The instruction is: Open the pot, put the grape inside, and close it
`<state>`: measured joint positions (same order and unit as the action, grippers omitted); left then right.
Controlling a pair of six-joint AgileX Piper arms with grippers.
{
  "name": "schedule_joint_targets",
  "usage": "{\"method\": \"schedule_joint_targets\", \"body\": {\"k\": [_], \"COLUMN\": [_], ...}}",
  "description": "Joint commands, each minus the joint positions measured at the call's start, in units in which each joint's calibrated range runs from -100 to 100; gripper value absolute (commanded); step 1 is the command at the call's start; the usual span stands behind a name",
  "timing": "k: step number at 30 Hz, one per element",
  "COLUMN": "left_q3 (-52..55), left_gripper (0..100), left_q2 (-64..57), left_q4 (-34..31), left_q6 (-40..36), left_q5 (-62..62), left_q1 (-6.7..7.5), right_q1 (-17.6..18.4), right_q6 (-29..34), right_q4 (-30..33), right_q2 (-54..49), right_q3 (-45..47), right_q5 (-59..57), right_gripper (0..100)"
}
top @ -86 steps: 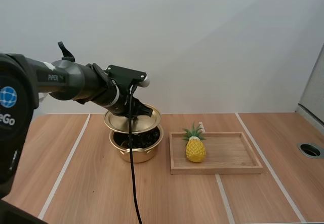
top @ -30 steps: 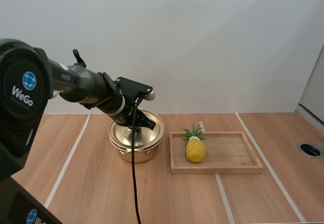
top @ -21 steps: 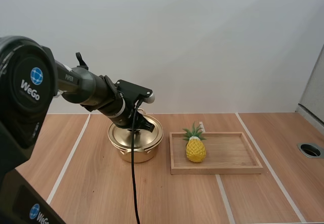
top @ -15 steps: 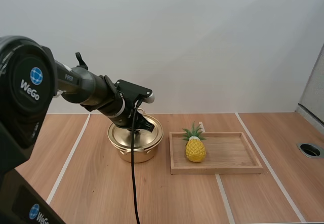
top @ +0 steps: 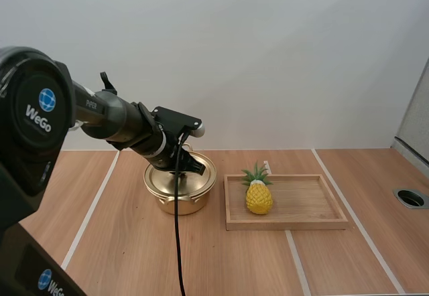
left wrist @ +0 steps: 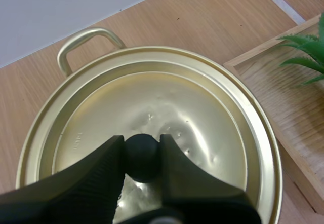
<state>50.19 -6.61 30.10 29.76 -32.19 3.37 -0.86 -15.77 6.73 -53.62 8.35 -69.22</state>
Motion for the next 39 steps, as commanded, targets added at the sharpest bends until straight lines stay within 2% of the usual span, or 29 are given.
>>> {"method": "schedule_joint_targets", "body": {"k": [1,9,10,12,15,19,20,39], "left_q3": [1.75,1.75,1.75,1.75,1.75,1.62,1.54,-4.27], "left_gripper": [0,0,1,9,35,89,100,100], "left_q2": [1.01,0.89,0.89,0.89,0.64,-0.67,-1.21,-7.64], "left_q4": [-1.61,-1.61,-1.61,-1.61,-1.61,-1.61,-1.61,-1.61], "left_q6": [-0.11,-0.21,-0.21,-0.21,-0.21,-0.01,0.07,-4.51], "left_q5": [-5.06,-5.78,-5.94,-5.94,-5.76,-5.55,-5.07,-3.68], "left_q1": [0.18,0.18,0.18,0.18,0.18,0.18,0.18,0.18], "right_q1": [-0.20,-0.20,-0.20,-0.20,-0.20,-0.20,-0.20,-0.20], "right_q6": [0.06,0.06,0.06,0.06,0.06,0.06,0.06,0.06], "right_q4": [0.43,0.43,0.43,0.43,0.43,0.43,0.43,0.43], "right_q2": [-0.74,-0.74,-0.74,-0.74,-0.74,-0.74,-0.74,-0.74], "right_q3": [-0.28,-0.28,-0.28,-0.28,-0.28,-0.28,-0.28,-0.28], "right_q5": [-0.13,-0.13,-0.13,-0.13,-0.13,-0.13,-0.13,-0.88], "right_gripper": [0,0,0,0,0,0,0,0]}}
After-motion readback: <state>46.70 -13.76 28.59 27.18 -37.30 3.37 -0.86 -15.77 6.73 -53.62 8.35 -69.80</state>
